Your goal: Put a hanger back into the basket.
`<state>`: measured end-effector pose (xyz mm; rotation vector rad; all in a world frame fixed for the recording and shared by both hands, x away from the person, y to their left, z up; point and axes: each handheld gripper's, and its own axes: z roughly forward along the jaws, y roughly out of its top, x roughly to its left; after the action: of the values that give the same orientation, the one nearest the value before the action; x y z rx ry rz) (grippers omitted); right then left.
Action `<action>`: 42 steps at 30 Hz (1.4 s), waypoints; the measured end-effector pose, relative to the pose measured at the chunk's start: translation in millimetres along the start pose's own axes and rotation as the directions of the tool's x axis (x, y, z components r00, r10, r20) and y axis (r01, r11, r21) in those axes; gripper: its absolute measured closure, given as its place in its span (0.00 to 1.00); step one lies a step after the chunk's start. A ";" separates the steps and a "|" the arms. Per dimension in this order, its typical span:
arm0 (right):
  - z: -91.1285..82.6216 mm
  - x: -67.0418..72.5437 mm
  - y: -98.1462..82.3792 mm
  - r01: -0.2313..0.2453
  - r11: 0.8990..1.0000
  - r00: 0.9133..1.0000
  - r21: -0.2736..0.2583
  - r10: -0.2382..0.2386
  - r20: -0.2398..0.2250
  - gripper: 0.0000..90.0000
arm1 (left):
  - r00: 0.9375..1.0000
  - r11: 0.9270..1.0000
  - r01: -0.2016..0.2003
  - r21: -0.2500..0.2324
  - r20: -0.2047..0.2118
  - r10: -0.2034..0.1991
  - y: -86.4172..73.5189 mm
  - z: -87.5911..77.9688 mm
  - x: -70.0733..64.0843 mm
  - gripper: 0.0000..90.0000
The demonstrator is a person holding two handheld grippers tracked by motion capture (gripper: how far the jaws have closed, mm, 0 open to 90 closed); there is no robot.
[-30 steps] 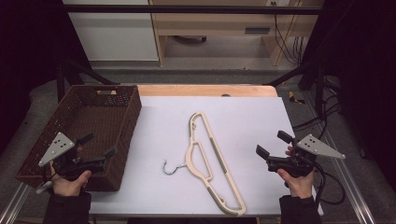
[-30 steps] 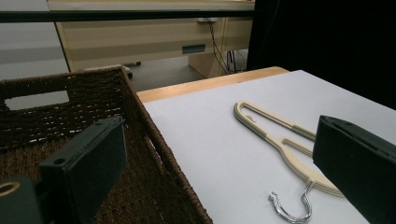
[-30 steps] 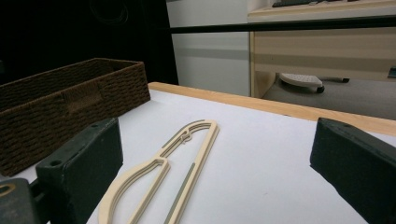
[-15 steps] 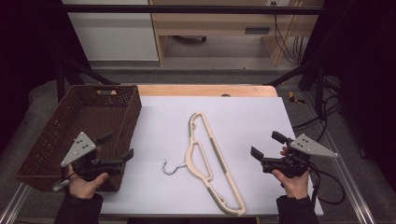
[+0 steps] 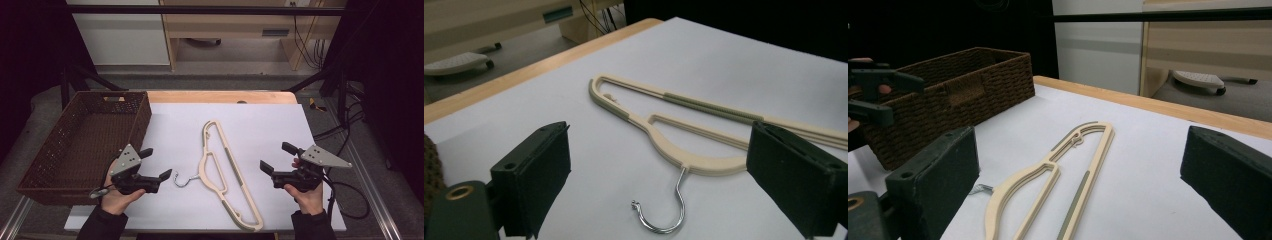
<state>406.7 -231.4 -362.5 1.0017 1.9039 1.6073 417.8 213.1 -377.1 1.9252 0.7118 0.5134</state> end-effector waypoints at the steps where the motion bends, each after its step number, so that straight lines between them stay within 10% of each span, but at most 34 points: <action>1: 1.1 0.4 -0.5 -0.003 1.000 1.000 0.003 0.003 -0.004 0.03 | 1.000 1.000 -0.005 0.012 0.009 0.004 -0.4 3.9 -1.9 0.13; 23: 8.8 1.6 -4.6 0.003 0.999 1.000 0.035 -0.003 -0.004 0.03 | 0.990 0.970 -0.082 0.227 0.129 0.054 -18.8 74.6 -17.9 0.25; 42: 22.5 6.6 -11.1 0.005 0.997 1.000 0.077 -0.003 -0.023 0.04 | 0.981 0.939 -0.125 0.319 0.181 0.069 -36.7 116.1 -10.6 0.72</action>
<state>416.3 -212.6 -377.5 1.0144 1.9954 1.5595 472.8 142.7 -460.5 2.2959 0.6244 0.2987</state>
